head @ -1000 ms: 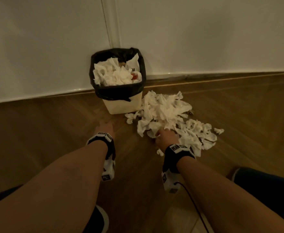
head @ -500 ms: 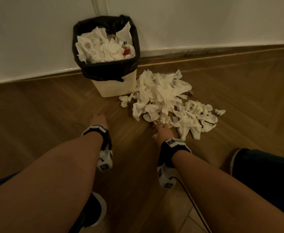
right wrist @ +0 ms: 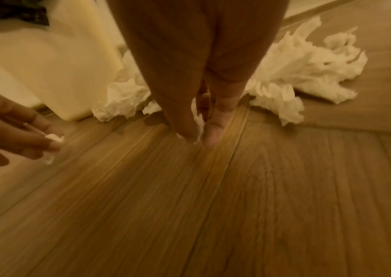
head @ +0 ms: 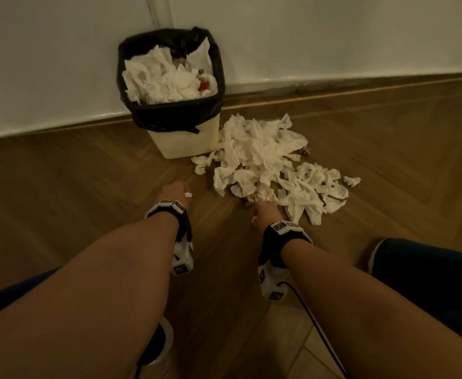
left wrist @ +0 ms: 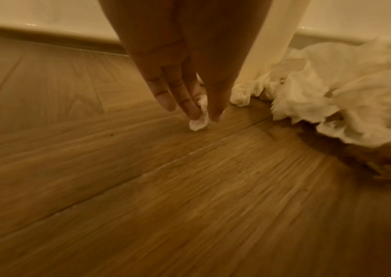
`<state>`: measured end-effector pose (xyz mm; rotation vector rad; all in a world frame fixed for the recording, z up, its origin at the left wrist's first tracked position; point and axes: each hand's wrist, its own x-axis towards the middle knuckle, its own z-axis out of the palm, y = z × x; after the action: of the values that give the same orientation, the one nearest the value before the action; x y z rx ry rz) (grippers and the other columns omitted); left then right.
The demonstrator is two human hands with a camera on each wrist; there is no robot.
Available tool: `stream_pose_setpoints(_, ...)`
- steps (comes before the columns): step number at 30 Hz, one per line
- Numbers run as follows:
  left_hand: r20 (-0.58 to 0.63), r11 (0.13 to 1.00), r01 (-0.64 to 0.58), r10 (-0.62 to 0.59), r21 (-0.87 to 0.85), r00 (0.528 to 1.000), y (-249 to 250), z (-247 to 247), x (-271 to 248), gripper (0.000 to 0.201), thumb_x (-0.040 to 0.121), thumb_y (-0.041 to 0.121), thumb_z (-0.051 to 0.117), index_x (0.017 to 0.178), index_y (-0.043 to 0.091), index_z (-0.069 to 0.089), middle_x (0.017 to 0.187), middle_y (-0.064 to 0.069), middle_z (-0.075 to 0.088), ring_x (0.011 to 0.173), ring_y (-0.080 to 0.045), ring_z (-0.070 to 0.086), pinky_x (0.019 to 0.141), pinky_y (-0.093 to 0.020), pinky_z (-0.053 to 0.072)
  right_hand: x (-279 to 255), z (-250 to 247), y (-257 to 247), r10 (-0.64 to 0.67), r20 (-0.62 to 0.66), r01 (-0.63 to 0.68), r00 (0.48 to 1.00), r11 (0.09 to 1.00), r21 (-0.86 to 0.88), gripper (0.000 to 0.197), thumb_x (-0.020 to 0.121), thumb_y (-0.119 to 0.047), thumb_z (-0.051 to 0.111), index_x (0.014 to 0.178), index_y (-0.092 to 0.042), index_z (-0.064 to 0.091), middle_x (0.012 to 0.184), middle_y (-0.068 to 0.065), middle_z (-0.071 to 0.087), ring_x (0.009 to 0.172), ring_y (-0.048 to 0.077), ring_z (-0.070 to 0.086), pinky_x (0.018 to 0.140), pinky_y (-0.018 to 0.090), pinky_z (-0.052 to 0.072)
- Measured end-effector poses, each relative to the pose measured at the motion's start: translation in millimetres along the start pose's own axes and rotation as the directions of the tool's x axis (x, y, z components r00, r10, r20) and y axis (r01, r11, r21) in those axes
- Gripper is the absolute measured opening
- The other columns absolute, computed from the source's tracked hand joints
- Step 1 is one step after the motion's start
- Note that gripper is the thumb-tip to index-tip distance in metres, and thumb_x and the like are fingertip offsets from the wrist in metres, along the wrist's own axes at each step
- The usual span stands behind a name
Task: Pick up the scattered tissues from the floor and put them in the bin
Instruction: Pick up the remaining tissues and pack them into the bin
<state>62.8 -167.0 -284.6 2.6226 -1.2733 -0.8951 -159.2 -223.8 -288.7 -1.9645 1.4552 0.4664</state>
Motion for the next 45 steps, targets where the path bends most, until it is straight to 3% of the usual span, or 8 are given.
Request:
stream_pose_setpoints(4,-0.059,0.994,-0.081,0.076,-0.071,0.995,37,-24,-14,0.022,0.095,0.018,0.045,0.11,0.012,0.06,0.118,-0.015,0.058,0.107,-0.03,0.055,0.086,-0.033,0.045,-16,-35,-8,-0.022,-0.087,0.026,0.996,0.999,0.04,0.029,0.095,-0.006,0.042,0.119,-0.004,0.058,0.125,0.018,0.055,0.112,0.032,0.054,0.09,0.034,0.044)
stream_pose_setpoints(11,-0.105,0.969,-0.248,0.245,-0.011,0.964,90,-76,-51,0.021,0.091,0.023,0.053,0.111,0.02,0.057,0.117,-0.009,0.055,0.102,-0.025,0.055,0.08,-0.031,0.044,-53,-119,-37,-0.072,-0.244,0.112,0.967,0.982,0.152,0.023,0.093,-0.007,0.047,0.111,-0.011,0.06,0.115,0.013,0.06,0.102,0.029,0.059,0.076,0.032,0.047)
stream_pose_setpoints(17,-0.277,0.929,-0.367,0.364,0.04,0.89,106,-131,-74,0.015,0.096,0.025,0.046,0.109,0.02,0.048,0.106,-0.009,0.049,0.088,-0.027,0.053,0.071,-0.033,0.042,-84,-165,-62,-0.015,-0.391,0.2,0.92,0.877,0.437,0.013,0.09,-0.009,0.049,0.099,-0.017,0.055,0.099,0.015,0.063,0.088,0.033,0.065,0.079,0.048,0.056)
stream_pose_setpoints(20,-0.344,0.923,-0.378,0.377,0.066,0.86,102,-164,-74,0.013,0.096,0.022,0.044,0.107,0.019,0.051,0.106,-0.011,0.051,0.089,-0.03,0.053,0.073,-0.034,0.042,-89,-181,-80,-0.058,-0.441,0.251,0.896,0.885,0.393,0.019,0.089,-0.005,0.05,0.085,-0.018,0.062,0.104,0.013,0.066,0.096,0.029,0.065,0.086,0.04,0.054)
stream_pose_setpoints(28,-0.474,0.947,-0.314,0.31,0.072,0.824,88,-239,-45,0.029,0.095,0.014,0.044,0.113,0.012,0.066,0.124,-0.014,0.053,0.105,-0.029,0.057,0.091,-0.034,0.045,-69,-214,-158,-0.211,-0.494,0.352,0.843,0.912,0.211,0.025,0.091,-0.011,0.052,0.106,-0.005,0.071,0.114,0.015,0.065,0.104,0.028,0.061,0.085,0.025,0.046)
stream_pose_setpoints(33,-0.325,0.971,-0.227,0.238,0.07,0.916,71,-223,-28,0.037,0.095,0.012,0.04,0.129,0.007,0.053,0.143,-0.012,0.031,0.115,-0.03,0.051,0.1,-0.038,0.043,-44,-212,-191,-0.281,-0.475,0.359,0.834,0.93,0.079,0.035,0.093,-0.009,0.044,0.124,-0.004,0.059,0.13,0.017,0.044,0.117,0.031,0.047,0.102,0.028,0.038)
stream_pose_setpoints(41,-0.432,0.946,-0.315,0.317,0.08,0.844,81,-240,16,0.05,0.088,0.017,0.046,0.138,0.021,0.043,0.144,-0.002,0.036,0.129,-0.026,0.039,0.106,-0.046,0.034,5,-236,-213,-0.266,-0.481,0.37,0.835,0.919,0.135,0.041,0.091,-0.003,0.041,0.129,-0.009,0.054,0.138,0.015,0.041,0.118,0.03,0.049,0.097,0.026,0.041)
stream_pose_setpoints(45,-0.332,0.951,-0.305,0.304,0.049,0.893,89,-237,37,0.061,0.087,0.019,0.047,0.145,0.027,0.029,0.15,0.001,0.031,0.135,-0.027,0.03,0.109,-0.051,0.025,28,-241,-223,-0.261,-0.431,0.373,0.864,0.906,0.201,0.053,0.089,-0.003,0.047,0.142,-0.012,0.038,0.143,0.018,0.037,0.125,0.035,0.044,0.103,0.036,0.041)
